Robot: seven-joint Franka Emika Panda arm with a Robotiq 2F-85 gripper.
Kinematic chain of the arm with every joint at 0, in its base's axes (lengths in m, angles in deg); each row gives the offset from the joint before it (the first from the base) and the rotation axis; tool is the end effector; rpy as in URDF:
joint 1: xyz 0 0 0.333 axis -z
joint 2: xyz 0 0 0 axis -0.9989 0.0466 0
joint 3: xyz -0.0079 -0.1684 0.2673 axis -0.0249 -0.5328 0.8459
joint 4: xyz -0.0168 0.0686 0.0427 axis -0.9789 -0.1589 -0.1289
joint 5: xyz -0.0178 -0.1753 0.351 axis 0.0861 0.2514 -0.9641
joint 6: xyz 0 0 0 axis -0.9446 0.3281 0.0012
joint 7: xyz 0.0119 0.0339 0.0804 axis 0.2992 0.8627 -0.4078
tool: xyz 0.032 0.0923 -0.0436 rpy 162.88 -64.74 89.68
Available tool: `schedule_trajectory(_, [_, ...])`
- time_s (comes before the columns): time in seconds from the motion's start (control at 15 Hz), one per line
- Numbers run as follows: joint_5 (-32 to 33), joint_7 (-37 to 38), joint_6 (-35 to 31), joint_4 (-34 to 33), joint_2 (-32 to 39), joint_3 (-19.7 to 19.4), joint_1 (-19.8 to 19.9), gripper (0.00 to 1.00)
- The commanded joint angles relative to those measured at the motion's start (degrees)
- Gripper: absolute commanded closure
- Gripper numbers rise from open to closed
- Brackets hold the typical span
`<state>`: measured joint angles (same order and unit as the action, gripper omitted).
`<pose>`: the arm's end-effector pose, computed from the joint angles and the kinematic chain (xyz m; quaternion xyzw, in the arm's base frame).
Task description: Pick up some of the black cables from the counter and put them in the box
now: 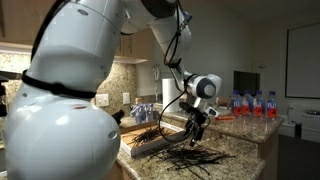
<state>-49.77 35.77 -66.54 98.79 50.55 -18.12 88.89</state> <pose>0.5599 -0.0358 0.2673 -0.9024 0.3807 0.1748 0.1010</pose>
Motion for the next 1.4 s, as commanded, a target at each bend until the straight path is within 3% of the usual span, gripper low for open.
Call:
schedule_trajectory(0.0, [-4.08,-0.77,0.6,-0.83,2.54,0.89,0.67,0.0])
schedule_trajectory(0.93, [-6.5,-0.86,-0.29,-4.39,10.09,-0.21,1.63,0.0])
schedule_trajectory(1.0, [-6.55,-0.94,-0.34,-4.72,10.35,-0.15,1.65,0.2])
schedule_trajectory(1.33, [-6.33,-0.7,0.15,-6.21,11.04,-0.19,1.68,0.53])
